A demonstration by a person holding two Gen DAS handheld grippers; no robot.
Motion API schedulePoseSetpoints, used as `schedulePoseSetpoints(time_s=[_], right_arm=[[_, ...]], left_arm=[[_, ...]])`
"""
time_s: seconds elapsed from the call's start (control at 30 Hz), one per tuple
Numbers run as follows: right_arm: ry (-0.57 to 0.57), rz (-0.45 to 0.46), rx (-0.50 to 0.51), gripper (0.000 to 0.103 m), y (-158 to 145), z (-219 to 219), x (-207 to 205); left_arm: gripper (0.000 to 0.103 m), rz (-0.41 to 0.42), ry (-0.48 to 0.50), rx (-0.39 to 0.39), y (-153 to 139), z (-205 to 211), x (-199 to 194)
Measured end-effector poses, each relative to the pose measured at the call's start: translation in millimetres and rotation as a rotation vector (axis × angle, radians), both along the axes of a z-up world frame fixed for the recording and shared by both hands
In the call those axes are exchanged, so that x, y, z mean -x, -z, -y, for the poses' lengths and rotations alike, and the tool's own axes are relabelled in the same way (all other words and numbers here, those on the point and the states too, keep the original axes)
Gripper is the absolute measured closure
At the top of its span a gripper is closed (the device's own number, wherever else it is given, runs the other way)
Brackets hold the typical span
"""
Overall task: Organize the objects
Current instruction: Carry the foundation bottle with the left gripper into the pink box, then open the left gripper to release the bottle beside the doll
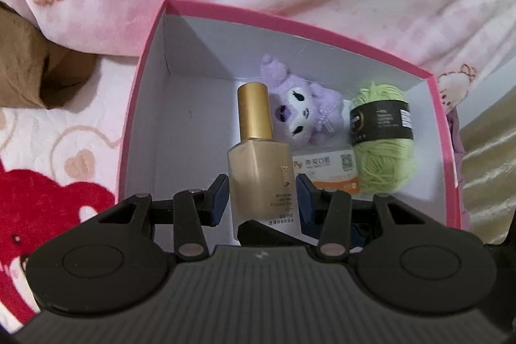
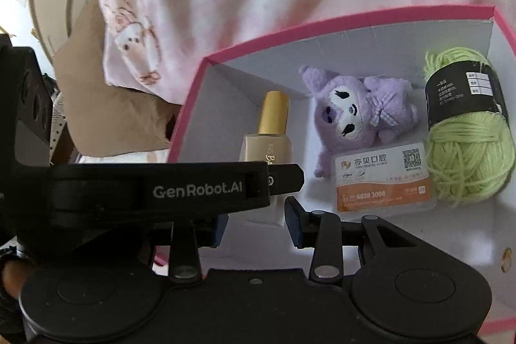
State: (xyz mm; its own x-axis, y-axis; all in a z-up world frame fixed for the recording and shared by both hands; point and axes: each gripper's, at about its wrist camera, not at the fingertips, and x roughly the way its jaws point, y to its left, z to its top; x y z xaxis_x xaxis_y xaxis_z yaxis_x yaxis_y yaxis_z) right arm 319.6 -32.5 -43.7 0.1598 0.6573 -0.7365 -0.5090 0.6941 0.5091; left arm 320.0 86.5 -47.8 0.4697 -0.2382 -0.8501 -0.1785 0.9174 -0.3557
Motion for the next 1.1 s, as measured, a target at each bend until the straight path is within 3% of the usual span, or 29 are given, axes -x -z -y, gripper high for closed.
schedulePoseSetpoints(time_s=[0.37, 0.47, 0.6, 0.63, 0.77, 0.9, 1.0, 1.1], right_arm=[[0.016, -0.014, 0.061, 0.061, 19.6, -9.0, -14.7], [0.012, 0.045, 0.140, 0.062, 22.8, -16.2, -15.3], [0.001, 0.047, 0.143, 0.062, 26.6, -20.2, -16.7], [0.000, 0.058, 0.143, 0.062, 26.2, -21.1, -16.2], [-0.053, 0.141, 0.103, 0.061, 15.7, -16.5, -6.3], [-0.122, 0.200, 0.127, 0.062, 11.7, -17.3, 3.3], [-0.129, 0.202, 0.154, 0.070, 15.3, -17.0, 6.9], [-0.127, 0.234, 0.162, 0.070, 10.7, -9.5, 15.0]], left_arm=[[0.059, -0.043, 0.010, 0.040, 26.6, -2.5, -22.3], [0.061, -0.035, 0.016, 0.043, 24.5, -2.9, -22.8], [0.062, -0.009, 0.036, 0.023, 17.8, -3.6, -23.3], [0.071, -0.014, 0.035, 0.021, 18.1, -3.8, -23.5], [0.080, -0.027, -0.001, 0.022, 25.8, -6.8, -21.1], [0.081, -0.007, -0.007, 0.017, 28.6, -3.5, -21.2], [0.081, -0.001, -0.033, 0.040, 30.5, -8.1, -24.1], [0.081, 0.012, -0.023, 0.026, 29.7, -6.5, -22.5]])
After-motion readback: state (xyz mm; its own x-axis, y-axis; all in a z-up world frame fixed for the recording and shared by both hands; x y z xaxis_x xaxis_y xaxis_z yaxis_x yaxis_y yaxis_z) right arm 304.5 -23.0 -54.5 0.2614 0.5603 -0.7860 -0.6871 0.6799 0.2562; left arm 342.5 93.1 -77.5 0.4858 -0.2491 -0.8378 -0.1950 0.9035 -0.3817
